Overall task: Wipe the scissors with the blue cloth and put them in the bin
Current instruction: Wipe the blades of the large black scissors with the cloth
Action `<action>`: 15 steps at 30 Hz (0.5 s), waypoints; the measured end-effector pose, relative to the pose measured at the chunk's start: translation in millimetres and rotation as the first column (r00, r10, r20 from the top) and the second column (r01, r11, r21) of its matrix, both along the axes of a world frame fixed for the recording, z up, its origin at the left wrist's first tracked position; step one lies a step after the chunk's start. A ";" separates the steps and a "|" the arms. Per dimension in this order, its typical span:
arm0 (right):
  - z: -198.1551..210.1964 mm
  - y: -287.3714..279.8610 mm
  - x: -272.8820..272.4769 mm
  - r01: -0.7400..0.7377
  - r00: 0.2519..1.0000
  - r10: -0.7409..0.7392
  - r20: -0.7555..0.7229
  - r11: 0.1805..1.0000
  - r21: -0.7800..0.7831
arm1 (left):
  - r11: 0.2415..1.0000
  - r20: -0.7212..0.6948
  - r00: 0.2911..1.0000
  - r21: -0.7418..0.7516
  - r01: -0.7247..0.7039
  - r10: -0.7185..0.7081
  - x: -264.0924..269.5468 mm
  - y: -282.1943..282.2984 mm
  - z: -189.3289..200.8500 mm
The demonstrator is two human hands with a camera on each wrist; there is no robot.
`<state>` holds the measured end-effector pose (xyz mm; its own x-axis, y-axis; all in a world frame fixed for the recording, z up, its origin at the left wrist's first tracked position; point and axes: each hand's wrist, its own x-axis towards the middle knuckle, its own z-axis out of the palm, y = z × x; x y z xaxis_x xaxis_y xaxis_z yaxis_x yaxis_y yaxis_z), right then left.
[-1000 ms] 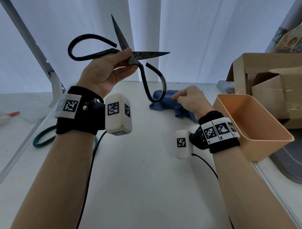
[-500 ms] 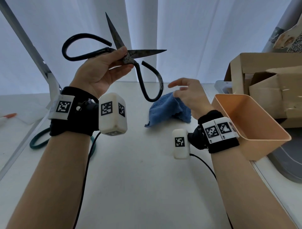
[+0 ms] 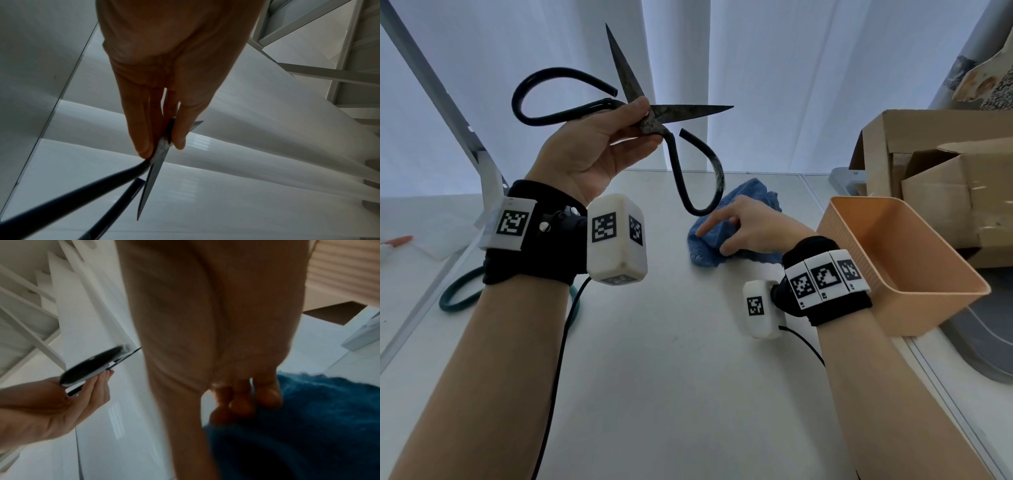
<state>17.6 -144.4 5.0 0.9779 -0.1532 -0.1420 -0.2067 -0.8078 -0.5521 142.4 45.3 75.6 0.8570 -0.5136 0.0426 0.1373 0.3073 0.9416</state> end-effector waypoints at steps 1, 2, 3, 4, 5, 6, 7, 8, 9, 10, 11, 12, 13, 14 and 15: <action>1.7 1.7 -1.4 -0.034 0.999 0.035 -0.029 0.999 0.023 | 1.000 0.000 1.000 0.000 -0.001 0.001 0.0 0.2 -0.1; 2.3 3.3 -2.6 -0.055 0.996 0.057 -0.066 0.998 0.025 | 1.000 0.000 1.000 0.000 -0.002 0.002 -0.1 0.5 -0.2; 2.3 5.0 -3.6 -0.069 0.992 0.070 -0.101 0.998 0.014 | 1.000 -0.001 1.000 -0.001 -0.002 0.002 -0.2 0.7 -0.1; 1.7 7.2 -4.0 -0.080 0.989 0.079 -0.128 0.997 -0.002 | 1.000 -0.002 1.000 -0.002 0.000 0.000 -0.3 0.6 0.2; 1.0 9.6 -4.1 -0.087 0.985 0.083 -0.151 0.996 -0.019 | 1.000 -0.001 1.000 -0.003 0.002 -0.002 -0.7 0.5 0.3; 0.3 12.4 -3.8 -0.089 0.982 0.082 -0.170 0.995 -0.036 | 1.000 -0.001 1.000 -0.002 0.002 -0.002 -1.0 0.2 0.5; -0.1 15.5 -3.3 -0.089 0.980 0.078 -0.184 0.995 -0.052 | 1.000 0.001 1.000 -0.001 0.002 -0.002 -1.1 0.0 0.4; -0.8 18.2 -2.3 -0.087 0.979 0.073 -0.192 0.994 -0.067 | 1.000 0.002 1.000 0.002 0.003 -0.003 -1.5 -0.2 0.4; -1.9 20.7 -0.9 -0.086 0.978 0.070 -0.194 0.993 -0.076 | 1.000 0.004 1.000 0.007 0.006 -0.006 -2.0 -0.2 0.4; -3.3 22.4 0.5 -0.086 0.979 0.069 -0.193 0.993 -0.078 | 1.000 0.005 1.000 0.013 0.011 -0.011 -2.4 -0.4 0.2; -4.6 23.0 1.9 -0.085 0.979 0.069 -0.192 0.994 -0.073 | 1.000 0.007 1.000 0.020 0.017 -0.017 -2.4 -0.6 0.1; -5.4 23.0 2.9 -0.082 0.980 0.068 -0.187 0.995 -0.063 | 0.999 0.010 1.000 0.026 0.023 -0.023 -2.3 -0.5 -0.2; -5.4 22.6 3.3 -0.075 0.982 0.065 -0.178 0.996 -0.051 | 0.999 0.013 1.000 0.031 0.027 -0.028 -2.1 -0.3 -0.1; -4.4 21.4 3.4 -0.063 0.986 0.056 -0.158 0.997 -0.037 | 0.999 0.017 0.999 0.038 0.031 -0.031 -2.0 -0.2 0.0; -3.2 18.9 3.7 -0.042 0.993 0.039 -0.111 0.999 -0.021 | 0.998 0.024 0.999 0.047 0.036 -0.037 -1.8 -0.2 0.3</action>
